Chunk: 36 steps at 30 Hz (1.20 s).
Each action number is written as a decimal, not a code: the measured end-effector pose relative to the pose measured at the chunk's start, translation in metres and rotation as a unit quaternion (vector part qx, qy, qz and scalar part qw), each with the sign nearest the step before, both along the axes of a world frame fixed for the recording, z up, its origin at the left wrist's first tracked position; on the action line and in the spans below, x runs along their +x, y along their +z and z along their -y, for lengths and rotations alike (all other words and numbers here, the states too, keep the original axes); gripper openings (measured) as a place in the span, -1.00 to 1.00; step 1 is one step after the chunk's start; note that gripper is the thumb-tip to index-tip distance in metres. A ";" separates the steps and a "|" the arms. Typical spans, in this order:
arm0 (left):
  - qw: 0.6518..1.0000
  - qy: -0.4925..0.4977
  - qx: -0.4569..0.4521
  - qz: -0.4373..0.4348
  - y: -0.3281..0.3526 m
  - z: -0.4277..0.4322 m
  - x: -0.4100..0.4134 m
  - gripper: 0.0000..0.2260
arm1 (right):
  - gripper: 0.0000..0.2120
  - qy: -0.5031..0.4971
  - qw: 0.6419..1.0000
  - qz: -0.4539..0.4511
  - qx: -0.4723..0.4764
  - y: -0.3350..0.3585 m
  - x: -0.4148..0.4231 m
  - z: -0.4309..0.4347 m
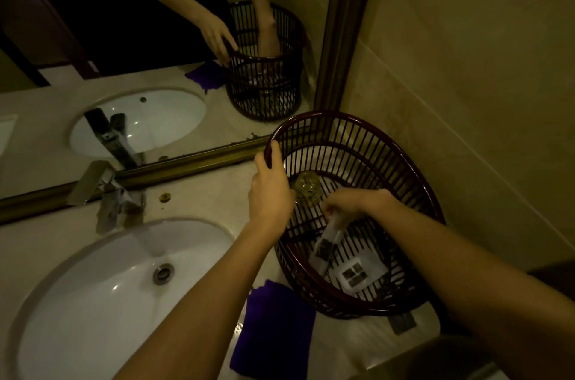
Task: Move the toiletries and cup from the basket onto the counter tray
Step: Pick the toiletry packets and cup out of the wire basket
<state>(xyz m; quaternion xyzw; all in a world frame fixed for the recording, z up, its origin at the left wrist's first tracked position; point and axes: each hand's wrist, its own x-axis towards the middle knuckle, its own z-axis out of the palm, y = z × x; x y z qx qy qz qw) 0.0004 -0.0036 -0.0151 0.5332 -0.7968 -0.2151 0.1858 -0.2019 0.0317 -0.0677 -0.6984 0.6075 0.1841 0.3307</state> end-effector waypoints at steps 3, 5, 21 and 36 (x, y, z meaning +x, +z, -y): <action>1.000 0.000 0.007 -0.007 0.001 0.000 0.001 -0.16 | -0.93 -0.010 0.998 0.047 -0.052 0.036 -0.015 -0.002; 1.000 -0.004 0.017 -0.014 0.002 0.000 0.001 -0.16 | -0.90 -0.029 0.993 0.061 -0.101 0.056 -0.025 -0.003; 0.940 -0.315 -0.095 0.092 0.016 0.005 -0.010 -0.48 | -0.86 -0.137 0.959 0.215 -0.122 0.104 -0.056 -0.025; 0.920 -0.148 0.239 -0.273 0.045 0.003 -0.001 -0.90 | -0.75 -0.238 0.943 0.225 -0.064 0.081 -0.059 -0.030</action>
